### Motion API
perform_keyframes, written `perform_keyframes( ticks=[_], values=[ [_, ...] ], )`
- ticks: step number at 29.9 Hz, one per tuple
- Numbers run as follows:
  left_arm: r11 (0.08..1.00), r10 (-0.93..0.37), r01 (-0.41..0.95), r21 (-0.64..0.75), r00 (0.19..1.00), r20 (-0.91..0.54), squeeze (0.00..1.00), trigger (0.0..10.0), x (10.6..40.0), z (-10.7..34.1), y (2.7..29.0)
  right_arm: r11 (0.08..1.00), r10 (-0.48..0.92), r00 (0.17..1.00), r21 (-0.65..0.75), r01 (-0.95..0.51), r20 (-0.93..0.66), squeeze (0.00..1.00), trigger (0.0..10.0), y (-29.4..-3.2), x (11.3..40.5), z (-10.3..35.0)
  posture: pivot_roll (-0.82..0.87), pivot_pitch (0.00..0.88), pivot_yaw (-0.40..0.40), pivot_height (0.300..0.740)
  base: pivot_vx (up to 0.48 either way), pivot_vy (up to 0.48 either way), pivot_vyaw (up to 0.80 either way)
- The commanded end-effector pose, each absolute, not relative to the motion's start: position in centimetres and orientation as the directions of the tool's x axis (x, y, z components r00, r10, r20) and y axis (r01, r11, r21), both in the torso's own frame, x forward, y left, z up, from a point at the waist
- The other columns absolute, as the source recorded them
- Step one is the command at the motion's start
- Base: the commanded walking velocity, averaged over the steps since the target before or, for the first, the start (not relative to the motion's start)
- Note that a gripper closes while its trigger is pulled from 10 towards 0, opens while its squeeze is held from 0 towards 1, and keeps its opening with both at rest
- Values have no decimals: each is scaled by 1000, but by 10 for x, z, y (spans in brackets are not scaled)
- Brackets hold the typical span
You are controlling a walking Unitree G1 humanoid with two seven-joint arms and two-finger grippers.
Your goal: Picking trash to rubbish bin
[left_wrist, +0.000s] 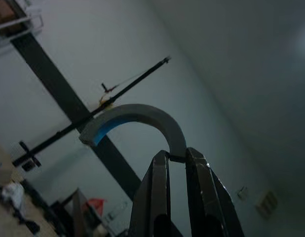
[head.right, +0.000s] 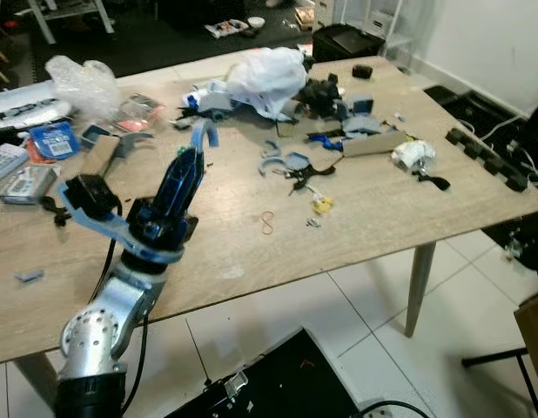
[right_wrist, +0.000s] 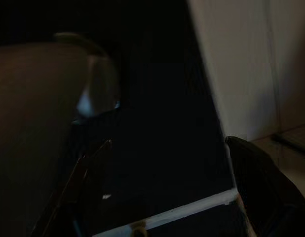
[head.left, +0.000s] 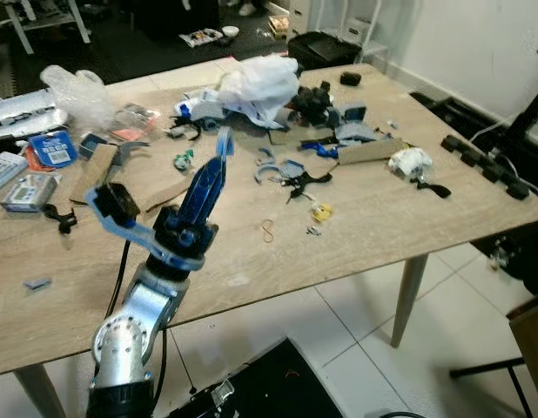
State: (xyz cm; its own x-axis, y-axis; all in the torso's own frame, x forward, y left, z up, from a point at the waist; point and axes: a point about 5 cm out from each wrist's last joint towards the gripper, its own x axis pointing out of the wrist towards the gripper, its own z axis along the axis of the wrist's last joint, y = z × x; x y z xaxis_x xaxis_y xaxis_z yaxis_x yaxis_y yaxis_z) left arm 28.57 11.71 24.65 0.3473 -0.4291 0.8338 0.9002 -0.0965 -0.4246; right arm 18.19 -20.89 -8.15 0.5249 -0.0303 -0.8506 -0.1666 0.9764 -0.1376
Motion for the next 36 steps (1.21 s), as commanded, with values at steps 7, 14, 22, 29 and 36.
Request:
perform_keyframes(
  ticks=[7, 14, 22, 29, 36],
  values=[
    [-154, -460, 892, -426, 316, 829, 0, 10000, 276, 241, 106, 981, -38, 417, -113, -158, -908, 0, 10000, -210, 150, -96, -106, 183, 22, 740, 0, 0, -775],
    [-149, -469, 890, -431, 320, 823, 0, 10000, 275, 241, 105, 970, -43, 374, -128, -206, -926, 0, 10000, -210, 140, -99, -97, 176, 25, 740, 0, 0, -775],
    [-97, -499, 899, -427, 327, 803, 0, 10000, 276, 242, 103, 944, -100, 359, -203, -260, -928, 0, 10000, -215, 136, -101, -79, 164, 29, 740, 0, 0, -774],
    [-81, -505, 907, -413, 320, 802, 0, 10000, 276, 246, 101, 901, -268, 453, -388, -195, -850, 0, 10000, -233, 160, -87, -72, 152, 24, 740, 0, 0, -779],
    [-74, -503, 910, -407, 319, 804, 0, 10000, 277, 247, 99, 926, -230, 607, -364, -105, -761, 0, 10000, -227, 208, -64, -73, 145, 18, 740, 0, 0, -780]
  ],
)
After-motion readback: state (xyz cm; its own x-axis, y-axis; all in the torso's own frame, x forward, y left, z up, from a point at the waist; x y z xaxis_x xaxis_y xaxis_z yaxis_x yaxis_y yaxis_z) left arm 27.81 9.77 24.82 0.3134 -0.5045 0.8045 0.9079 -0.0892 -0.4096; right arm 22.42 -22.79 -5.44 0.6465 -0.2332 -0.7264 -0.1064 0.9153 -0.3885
